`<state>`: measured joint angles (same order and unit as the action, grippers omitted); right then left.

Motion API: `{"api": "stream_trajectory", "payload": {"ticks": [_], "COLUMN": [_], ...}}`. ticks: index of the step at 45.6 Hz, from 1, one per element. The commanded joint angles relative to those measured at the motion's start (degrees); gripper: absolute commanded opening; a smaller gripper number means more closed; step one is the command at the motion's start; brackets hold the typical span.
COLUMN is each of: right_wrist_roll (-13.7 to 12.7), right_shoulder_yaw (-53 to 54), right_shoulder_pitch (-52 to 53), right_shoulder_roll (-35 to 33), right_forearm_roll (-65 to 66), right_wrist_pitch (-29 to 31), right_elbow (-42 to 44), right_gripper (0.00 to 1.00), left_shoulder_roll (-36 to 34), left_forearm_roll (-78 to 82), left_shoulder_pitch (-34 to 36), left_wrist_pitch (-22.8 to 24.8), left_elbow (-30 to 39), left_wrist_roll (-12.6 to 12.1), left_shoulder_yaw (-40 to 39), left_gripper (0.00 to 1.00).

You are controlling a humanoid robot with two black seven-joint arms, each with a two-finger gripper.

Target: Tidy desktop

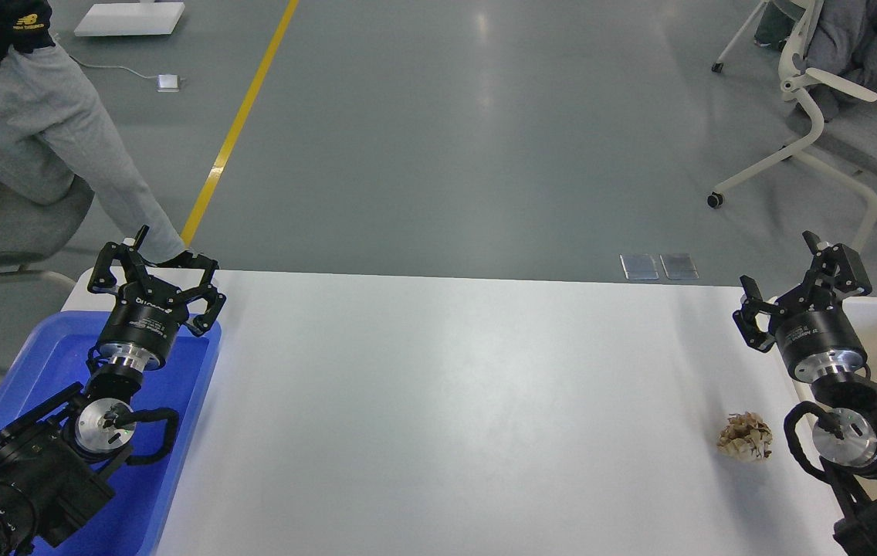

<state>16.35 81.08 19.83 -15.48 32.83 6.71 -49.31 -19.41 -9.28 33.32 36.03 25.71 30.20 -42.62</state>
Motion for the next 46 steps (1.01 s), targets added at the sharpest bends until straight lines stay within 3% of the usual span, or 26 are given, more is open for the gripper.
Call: {"api": "stream_trajectory", "payload": {"ticks": [1,19,26,36,46], "right_wrist_roll": [0.0,-0.5,-0.4,-0.5,-0.5], "right_shoulder_yaw": [0.0,-0.9,-7.0,-16.3,-26.8], "right_shoulder_pitch": [-0.1,0.3,0.0,-1.1,-1.0], "right_shoulder_roll": [0.0,-0.9,-3.2,-9.7,-21.7], "right_forearm_roll": [-0.1,-2.1,-3.7,-3.7,-2.1], "right_wrist_pitch": [0.0,-0.6,-1.1,-2.6,-3.3], "right_elbow": [0.1,0.7,-2.3,-11.4,-17.7], "right_gripper": [1.00,1.00,1.00,1.00,1.00], "left_shoulder_roll": [0.1,0.1,0.1,0.1,0.1], "left_forearm_roll": [0.1,0.0,0.0,0.0,0.0], "left_shoulder_pitch": [0.0,0.0,0.0,0.0,0.0], "left_wrist_pitch": [0.0,0.0,0.0,0.0,0.0], "left_elbow": [0.0,0.0,0.0,0.0,0.0], "left_wrist_roll": [0.0,0.0,0.0,0.0,0.0], "left_shoulder_yaw": [0.0,0.0,0.0,0.0,0.0], "left_gripper": [1.00,1.00,1.00,1.00,1.00]}}
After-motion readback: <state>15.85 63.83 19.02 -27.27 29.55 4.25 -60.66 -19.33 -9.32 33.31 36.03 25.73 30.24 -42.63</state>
